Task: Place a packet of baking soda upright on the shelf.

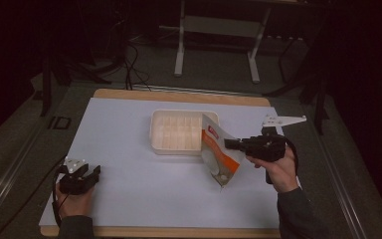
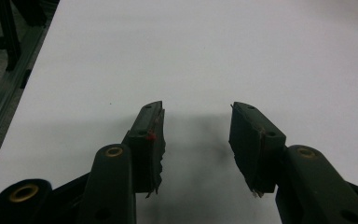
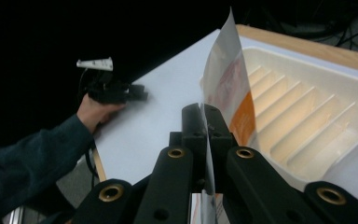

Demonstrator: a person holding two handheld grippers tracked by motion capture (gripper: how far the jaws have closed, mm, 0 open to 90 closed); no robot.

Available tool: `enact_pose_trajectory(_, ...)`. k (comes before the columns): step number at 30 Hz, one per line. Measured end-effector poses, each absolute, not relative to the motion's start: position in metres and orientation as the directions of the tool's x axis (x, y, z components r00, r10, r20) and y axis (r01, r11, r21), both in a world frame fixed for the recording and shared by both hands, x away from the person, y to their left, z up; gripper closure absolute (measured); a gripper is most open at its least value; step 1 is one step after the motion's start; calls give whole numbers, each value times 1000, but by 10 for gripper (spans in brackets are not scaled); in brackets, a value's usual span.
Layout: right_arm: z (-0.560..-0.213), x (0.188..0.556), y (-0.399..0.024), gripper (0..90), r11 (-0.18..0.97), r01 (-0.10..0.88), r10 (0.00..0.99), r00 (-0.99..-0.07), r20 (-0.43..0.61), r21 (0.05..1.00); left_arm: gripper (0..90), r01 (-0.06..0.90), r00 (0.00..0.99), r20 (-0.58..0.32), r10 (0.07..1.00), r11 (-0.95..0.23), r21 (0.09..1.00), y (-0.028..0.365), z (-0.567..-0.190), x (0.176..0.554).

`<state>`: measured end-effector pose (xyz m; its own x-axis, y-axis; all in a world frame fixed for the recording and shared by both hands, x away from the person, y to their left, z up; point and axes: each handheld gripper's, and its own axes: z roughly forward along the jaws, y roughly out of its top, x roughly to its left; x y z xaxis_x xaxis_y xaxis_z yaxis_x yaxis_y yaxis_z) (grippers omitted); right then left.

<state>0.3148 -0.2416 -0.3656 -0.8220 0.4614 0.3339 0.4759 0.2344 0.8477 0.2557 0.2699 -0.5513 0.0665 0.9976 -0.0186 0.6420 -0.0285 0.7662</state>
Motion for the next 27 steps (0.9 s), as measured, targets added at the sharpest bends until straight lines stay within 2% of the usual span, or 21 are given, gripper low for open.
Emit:
enact_pose_trajectory(7,-362,318,-242,900,162,478,480,-802,354,863,548,645,70,-22,997,-28,763,270,-552,256)
enact_pose_trajectory(27,-357,330,-224,900,69,441,511,-786,348,895,541,635,68,-26,997,-23,772,270,-551,255)
